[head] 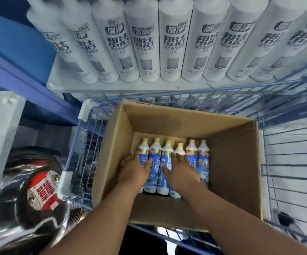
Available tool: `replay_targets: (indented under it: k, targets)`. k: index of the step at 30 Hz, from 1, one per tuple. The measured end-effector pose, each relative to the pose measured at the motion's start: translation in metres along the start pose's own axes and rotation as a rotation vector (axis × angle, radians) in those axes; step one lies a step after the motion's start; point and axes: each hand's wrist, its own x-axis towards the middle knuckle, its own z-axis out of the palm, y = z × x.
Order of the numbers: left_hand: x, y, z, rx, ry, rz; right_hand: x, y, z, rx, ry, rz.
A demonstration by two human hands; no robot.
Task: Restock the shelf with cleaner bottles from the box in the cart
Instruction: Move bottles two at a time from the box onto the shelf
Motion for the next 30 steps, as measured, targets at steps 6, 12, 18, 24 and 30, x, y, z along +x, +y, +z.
replay_targets:
  k: [6,12,18,24,30]
  targets:
    - [0.045,-0.013,0.044,-0.138,-0.009,-0.137,0.057,-0.007,0.047,0.173,-0.043,0.054]
    - [0.079,-0.019,0.076,-0.248,-0.048,-0.307,0.100,-0.014,0.082,0.431,0.028,0.139]
    - [0.107,-0.025,0.104,-0.325,-0.066,-0.315,0.130,-0.030,0.095,0.524,0.084,0.249]
    - [0.124,-0.032,0.123,-0.386,-0.003,-0.344,0.156,-0.037,0.103,0.478,0.106,0.355]
    - [0.129,-0.038,0.125,-0.437,0.040,-0.359,0.159,-0.050,0.114,0.380,0.125,0.339]
